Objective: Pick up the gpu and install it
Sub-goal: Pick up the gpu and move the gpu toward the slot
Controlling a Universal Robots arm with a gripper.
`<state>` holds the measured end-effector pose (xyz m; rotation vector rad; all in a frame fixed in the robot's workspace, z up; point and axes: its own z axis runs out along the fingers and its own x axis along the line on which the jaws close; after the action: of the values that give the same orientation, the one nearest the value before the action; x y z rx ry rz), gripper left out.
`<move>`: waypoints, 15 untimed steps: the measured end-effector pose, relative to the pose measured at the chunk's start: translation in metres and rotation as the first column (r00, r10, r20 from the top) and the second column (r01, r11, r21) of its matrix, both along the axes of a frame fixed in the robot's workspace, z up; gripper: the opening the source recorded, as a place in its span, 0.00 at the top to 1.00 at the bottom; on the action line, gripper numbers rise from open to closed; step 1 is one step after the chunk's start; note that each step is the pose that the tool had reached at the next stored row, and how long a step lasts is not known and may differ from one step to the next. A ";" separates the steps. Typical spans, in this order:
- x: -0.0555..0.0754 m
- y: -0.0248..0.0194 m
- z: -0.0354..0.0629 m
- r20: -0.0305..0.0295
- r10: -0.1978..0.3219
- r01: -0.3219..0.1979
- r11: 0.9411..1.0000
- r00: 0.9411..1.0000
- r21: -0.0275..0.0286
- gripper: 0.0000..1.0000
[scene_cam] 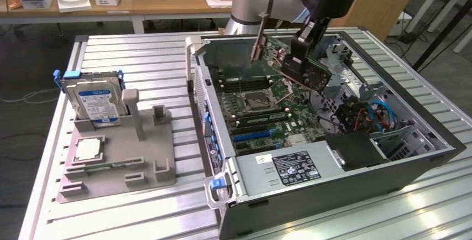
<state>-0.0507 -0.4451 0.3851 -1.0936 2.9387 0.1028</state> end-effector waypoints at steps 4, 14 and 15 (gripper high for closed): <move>0.000 0.0000 -0.0002 0.000 0.033 -0.033 0.999 0.999 0.001 0.73; 0.002 0.0000 -0.0009 0.000 0.122 -0.122 0.992 0.992 0.003 0.73; 0.002 0.0000 -0.0010 0.000 0.132 -0.132 0.991 0.991 0.004 0.73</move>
<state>-0.0488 -0.4451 0.3841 -1.2863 2.8628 0.1084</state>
